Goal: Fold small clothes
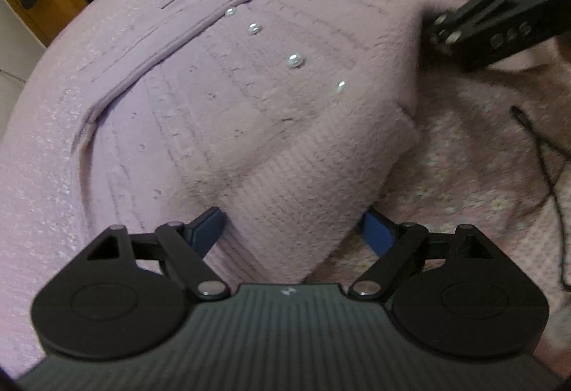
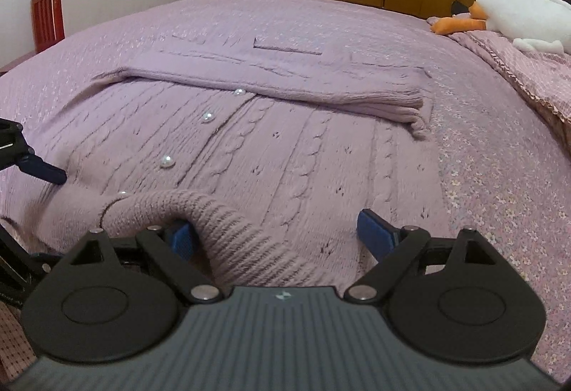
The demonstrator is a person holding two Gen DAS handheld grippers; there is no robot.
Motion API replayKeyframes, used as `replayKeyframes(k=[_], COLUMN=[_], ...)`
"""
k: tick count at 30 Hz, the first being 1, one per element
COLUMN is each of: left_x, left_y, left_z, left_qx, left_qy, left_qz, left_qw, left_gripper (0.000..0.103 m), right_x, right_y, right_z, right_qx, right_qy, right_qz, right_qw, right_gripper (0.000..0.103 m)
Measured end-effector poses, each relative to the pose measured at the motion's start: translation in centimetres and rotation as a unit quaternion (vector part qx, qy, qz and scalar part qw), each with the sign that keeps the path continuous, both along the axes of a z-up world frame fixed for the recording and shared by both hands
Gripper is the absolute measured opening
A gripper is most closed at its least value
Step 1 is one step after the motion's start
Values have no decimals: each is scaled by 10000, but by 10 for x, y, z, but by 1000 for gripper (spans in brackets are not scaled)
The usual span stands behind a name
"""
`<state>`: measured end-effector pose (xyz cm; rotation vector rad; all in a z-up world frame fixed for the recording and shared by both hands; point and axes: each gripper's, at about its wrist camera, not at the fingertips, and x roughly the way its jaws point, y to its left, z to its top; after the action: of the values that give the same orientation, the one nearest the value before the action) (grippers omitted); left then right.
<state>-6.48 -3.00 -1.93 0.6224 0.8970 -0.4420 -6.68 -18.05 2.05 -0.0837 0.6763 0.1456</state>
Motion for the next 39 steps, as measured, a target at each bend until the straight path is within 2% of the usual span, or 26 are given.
replayKeyframes(k=[3, 6, 8, 9, 12, 16, 20, 23, 26, 29, 32, 39], left_x=[7, 15, 23, 28, 42, 47, 49, 48, 36, 33, 38, 41], left_y=[7, 14, 20, 23, 32, 31, 30, 33, 33, 34, 36, 42], left_z=[6, 11, 14, 14, 15, 14, 10, 10, 13, 20, 30, 42], left_qx=[-90, -158, -186, -187, -259, -325, -447, -599, -619, -775, -949, -1238], left_qy=[-7, -193, -308, -357, -469, -426, -477, -465, -559, -655, -669, -829], left_qz=[83, 315, 580, 700, 991, 975, 992, 978, 828, 804, 848, 923], left_qw=[9999, 9992, 9977, 9967, 9936, 9938, 9929, 9923, 9931, 9916, 9896, 9845], left_gripper=[89, 88, 83, 77, 75, 75, 75, 68, 51, 15, 13, 13], right_x=[-2, -2, 0, 1, 4, 4, 6, 8, 8, 11, 16, 23], right_y=[-2, -8, -9, -9, -9, -9, -7, -4, -1, 2, 5, 11], right_z=[5, 9, 8, 6, 1, 0, -1, -2, -1, 3, 8, 22], right_qx=[27, 108, 138, 142, 178, 211, 149, 172, 227, 293, 343, 256], right_qy=[-74, -128, -87, -49, 45, 74, 120, 170, 187, 160, 139, 19], right_qz=[-57, -145, -123, -111, -154, -175, -138, -105, -56, -33, 21, 3], right_qw=[10000, 9998, 9998, 9998, 9997, 9996, 9997, 9997, 9996, 9994, 9993, 9997], right_gripper=[92, 92, 92, 92, 92, 90, 78, 65, 46, 32, 20, 14])
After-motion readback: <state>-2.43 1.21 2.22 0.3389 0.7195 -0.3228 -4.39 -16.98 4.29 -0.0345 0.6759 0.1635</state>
